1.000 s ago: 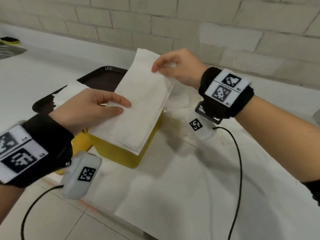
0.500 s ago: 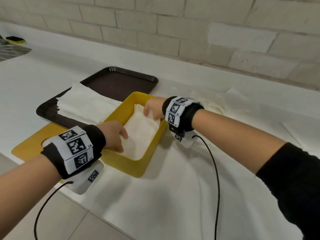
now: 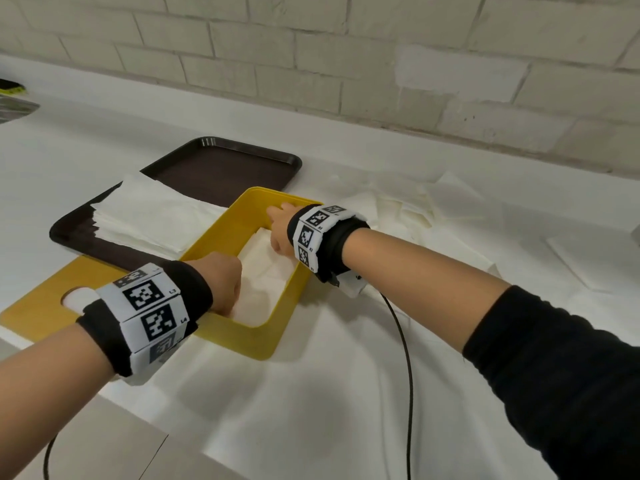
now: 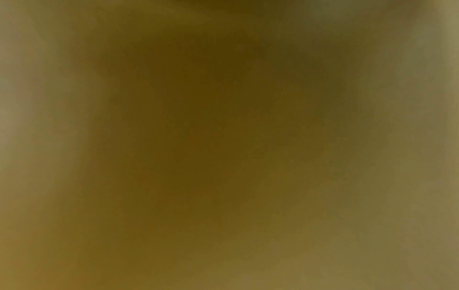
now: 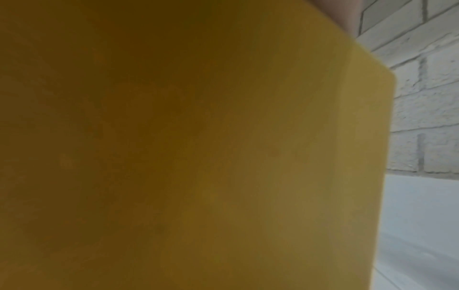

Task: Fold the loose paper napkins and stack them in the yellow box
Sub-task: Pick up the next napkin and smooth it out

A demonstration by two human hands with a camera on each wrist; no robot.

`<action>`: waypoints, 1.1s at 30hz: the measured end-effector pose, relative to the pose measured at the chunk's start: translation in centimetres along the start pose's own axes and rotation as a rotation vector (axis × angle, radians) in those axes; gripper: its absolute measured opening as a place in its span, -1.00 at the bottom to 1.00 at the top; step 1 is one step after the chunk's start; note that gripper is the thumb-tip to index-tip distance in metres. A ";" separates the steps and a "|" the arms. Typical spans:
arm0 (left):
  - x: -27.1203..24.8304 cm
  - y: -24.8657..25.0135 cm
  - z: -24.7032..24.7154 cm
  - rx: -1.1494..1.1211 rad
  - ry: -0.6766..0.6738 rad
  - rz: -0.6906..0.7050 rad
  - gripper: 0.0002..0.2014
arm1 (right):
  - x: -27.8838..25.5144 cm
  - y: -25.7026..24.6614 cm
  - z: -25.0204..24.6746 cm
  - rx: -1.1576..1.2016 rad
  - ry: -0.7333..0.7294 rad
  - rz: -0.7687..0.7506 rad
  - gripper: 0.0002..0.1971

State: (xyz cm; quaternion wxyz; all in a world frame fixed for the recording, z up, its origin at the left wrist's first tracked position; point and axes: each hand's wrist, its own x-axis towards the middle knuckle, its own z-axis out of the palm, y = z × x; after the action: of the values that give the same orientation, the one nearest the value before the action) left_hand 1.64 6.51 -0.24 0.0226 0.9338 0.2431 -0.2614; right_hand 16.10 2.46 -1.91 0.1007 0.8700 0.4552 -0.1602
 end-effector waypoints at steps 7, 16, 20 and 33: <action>0.3 -0.1 0.1 0.238 0.011 0.056 -0.67 | -1.2 -0.1 -0.3 -0.048 -0.063 -0.090 -0.68; -2.0 -2.1 -1.6 -0.141 -0.045 0.111 -0.66 | -10.4 4.9 -4.0 0.183 0.268 -0.120 -0.65; -5.7 -1.9 -3.3 -0.502 0.339 0.250 -0.76 | -15.6 9.5 -2.1 0.242 0.206 0.064 -0.68; -1.4 14.3 -1.7 -0.508 0.291 0.310 -0.62 | -15.3 12.5 6.1 0.154 0.054 0.323 -0.38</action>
State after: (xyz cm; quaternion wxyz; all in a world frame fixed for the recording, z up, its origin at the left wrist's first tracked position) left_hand 8.05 -6.48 0.68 0.2592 0.9518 0.1562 -0.0496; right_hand 17.12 -18.21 -1.53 0.0459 0.9410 0.2984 -0.1527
